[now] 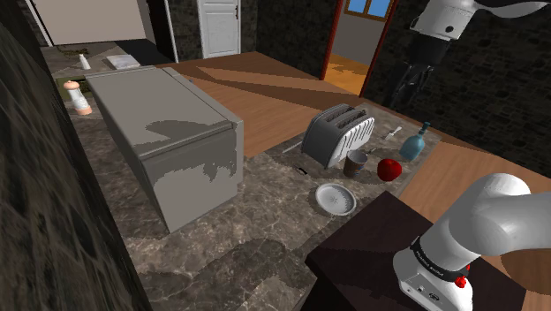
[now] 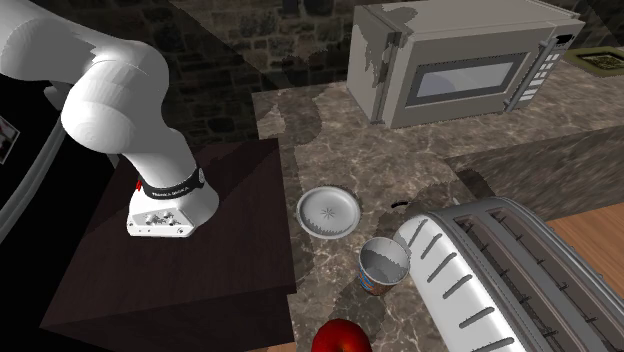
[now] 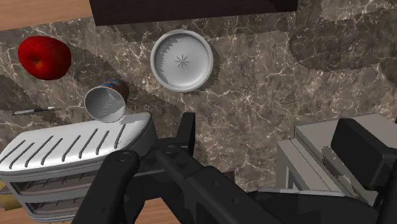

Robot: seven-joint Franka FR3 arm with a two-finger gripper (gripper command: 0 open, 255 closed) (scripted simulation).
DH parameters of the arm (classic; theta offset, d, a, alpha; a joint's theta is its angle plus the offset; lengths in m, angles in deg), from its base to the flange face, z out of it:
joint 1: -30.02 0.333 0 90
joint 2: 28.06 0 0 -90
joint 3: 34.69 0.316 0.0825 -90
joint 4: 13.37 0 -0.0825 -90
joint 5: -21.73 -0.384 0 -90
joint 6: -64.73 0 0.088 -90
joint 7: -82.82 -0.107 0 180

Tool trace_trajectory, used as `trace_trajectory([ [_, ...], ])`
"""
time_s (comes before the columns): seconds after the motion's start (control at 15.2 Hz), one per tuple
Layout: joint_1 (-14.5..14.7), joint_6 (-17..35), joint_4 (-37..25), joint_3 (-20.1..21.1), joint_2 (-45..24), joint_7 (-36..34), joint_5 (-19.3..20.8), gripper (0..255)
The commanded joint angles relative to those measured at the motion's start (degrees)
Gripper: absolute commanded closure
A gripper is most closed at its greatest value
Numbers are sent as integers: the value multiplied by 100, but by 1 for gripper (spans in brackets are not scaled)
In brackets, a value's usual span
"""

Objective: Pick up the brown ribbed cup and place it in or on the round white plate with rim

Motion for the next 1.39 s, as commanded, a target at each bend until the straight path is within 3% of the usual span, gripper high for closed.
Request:
trace_trajectory([
  [0.0,0,0,0,0,0,0,0,0],
  [0.66,-259,1613,1119,-796,-510,1019,569,0],
  [1.32,-379,3425,1479,-1721,-1945,2090,844,0],
])
